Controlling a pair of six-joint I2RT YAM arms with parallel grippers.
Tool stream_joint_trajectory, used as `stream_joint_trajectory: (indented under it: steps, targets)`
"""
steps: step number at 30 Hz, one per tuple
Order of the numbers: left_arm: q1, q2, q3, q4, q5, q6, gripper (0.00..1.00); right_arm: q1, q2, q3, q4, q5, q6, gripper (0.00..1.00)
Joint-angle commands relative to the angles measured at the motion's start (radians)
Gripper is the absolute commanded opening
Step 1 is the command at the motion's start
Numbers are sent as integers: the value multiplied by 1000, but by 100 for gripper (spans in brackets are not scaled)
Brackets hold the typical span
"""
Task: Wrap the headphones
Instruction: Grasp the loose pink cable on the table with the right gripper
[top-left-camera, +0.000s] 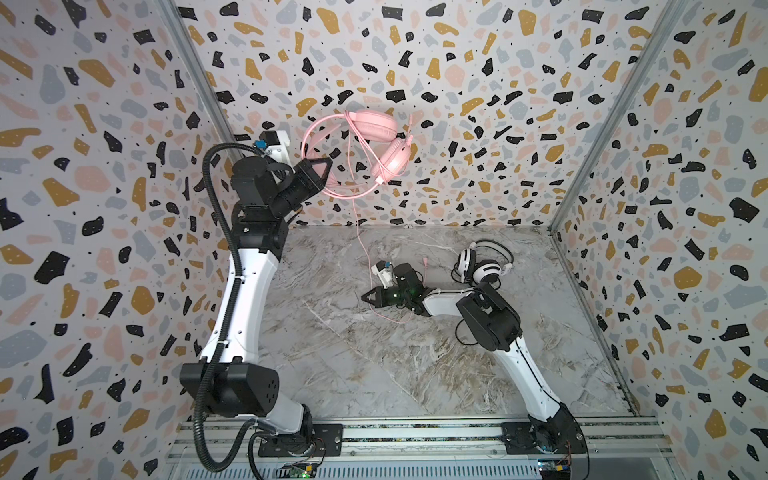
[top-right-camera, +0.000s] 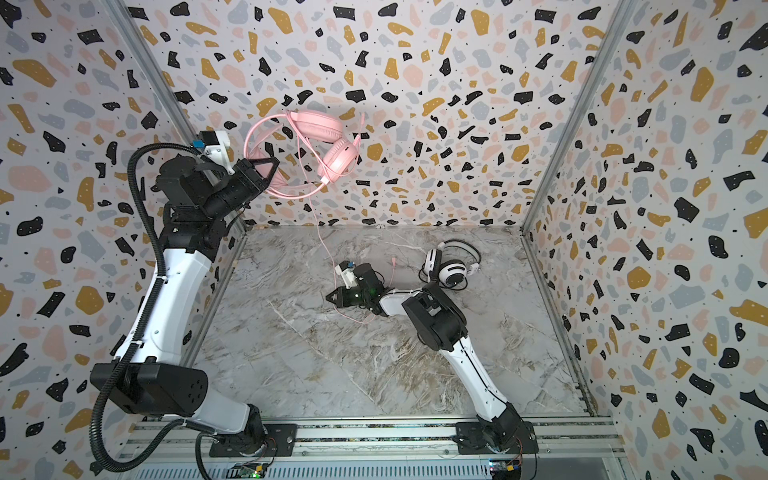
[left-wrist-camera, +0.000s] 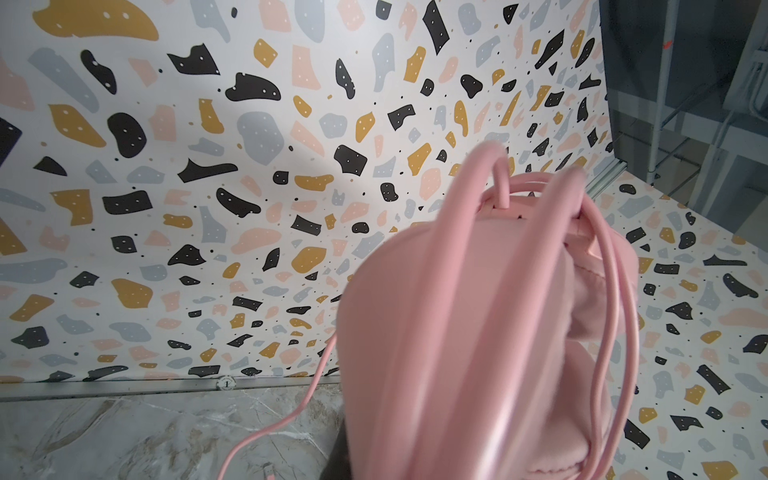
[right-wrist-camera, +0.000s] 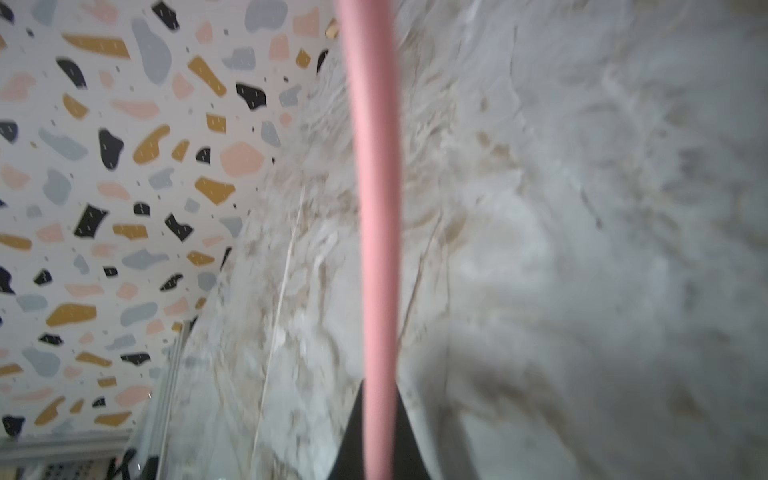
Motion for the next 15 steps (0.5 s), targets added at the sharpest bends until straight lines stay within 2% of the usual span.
stream_joint_trajectory:
  steps: [1,8,11,15]
  targets:
    - [12,-34,24,58,-25,31,0,-6,-198,-156,32,2,-70,0]
    - [63,-17,-24,99,-71,16,0,-3,-616,-642,51,79,-145,0]
    - [73,3,-25,129,-82,-3,0,8,-775,-779,3,123,-173,0]
    - [76,28,-20,131,-118,15,0,25,-946,-880,-60,177,-193,0]
